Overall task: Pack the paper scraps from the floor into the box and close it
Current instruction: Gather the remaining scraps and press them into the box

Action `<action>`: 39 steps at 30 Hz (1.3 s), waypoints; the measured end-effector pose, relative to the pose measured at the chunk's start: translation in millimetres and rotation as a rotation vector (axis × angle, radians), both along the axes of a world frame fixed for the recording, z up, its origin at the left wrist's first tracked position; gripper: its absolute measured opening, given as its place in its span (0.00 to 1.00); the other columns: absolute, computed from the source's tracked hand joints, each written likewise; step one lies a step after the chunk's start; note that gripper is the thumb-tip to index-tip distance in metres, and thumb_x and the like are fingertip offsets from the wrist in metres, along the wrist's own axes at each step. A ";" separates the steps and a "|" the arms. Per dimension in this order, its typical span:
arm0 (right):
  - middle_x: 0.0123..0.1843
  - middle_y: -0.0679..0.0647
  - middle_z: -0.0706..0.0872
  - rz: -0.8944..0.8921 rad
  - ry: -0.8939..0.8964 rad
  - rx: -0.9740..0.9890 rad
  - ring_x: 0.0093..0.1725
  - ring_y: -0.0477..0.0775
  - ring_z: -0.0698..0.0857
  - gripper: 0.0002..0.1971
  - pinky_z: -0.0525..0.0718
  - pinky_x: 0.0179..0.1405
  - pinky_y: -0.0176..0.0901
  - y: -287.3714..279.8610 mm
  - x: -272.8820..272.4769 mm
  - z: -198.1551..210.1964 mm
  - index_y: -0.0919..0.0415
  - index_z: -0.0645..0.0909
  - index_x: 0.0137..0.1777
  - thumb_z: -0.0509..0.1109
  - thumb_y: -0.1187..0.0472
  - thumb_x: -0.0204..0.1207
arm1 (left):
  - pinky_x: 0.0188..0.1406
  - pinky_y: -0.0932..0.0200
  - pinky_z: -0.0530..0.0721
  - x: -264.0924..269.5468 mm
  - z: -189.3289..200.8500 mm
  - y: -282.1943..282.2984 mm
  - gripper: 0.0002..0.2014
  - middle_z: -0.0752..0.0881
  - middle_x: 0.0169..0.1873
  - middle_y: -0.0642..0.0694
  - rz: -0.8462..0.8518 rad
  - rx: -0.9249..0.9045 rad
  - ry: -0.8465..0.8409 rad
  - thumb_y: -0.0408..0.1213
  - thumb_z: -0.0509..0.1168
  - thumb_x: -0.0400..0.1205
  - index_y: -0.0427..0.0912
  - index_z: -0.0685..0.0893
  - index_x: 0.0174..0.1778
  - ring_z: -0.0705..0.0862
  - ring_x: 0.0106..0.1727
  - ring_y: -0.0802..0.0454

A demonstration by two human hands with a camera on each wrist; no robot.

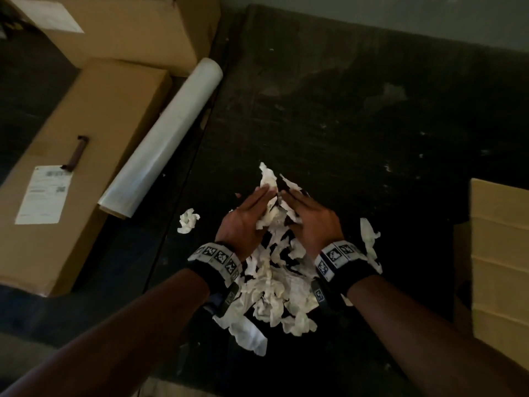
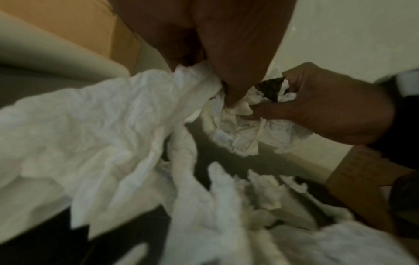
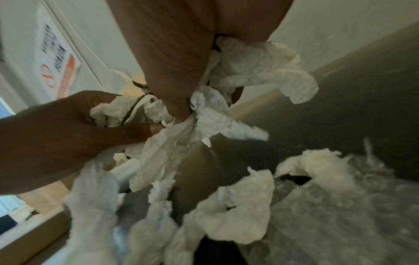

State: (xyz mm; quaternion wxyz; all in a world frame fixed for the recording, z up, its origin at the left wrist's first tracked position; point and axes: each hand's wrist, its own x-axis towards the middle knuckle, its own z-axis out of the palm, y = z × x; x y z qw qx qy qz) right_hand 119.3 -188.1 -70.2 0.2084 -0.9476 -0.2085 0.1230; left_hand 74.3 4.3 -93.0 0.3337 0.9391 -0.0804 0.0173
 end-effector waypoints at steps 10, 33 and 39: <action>0.89 0.47 0.49 0.117 0.111 -0.099 0.88 0.59 0.47 0.42 0.60 0.84 0.65 -43.1 -126.7 -32.7 0.44 0.52 0.88 0.70 0.43 0.78 | 0.76 0.34 0.78 -124.8 -27.9 -22.4 0.43 0.58 0.90 0.46 -0.138 0.003 0.127 0.47 0.74 0.81 0.49 0.60 0.90 0.59 0.90 0.45; 0.87 0.46 0.25 -0.329 0.294 0.040 0.86 0.57 0.31 0.50 0.55 0.83 0.73 -83.4 -140.6 -51.2 0.35 0.38 0.87 0.56 0.19 0.71 | 0.88 0.34 0.42 -130.3 -30.1 12.1 0.53 0.30 0.88 0.49 0.252 -0.032 0.488 0.80 0.52 0.76 0.60 0.33 0.89 0.29 0.88 0.50; 0.89 0.53 0.30 -0.243 0.147 0.019 0.88 0.60 0.35 0.45 0.49 0.84 0.73 -80.1 -177.3 -28.0 0.38 0.39 0.88 0.50 0.24 0.74 | 0.87 0.33 0.40 -165.9 -14.4 5.5 0.46 0.33 0.89 0.50 0.210 -0.028 0.379 0.77 0.50 0.80 0.65 0.37 0.89 0.31 0.89 0.50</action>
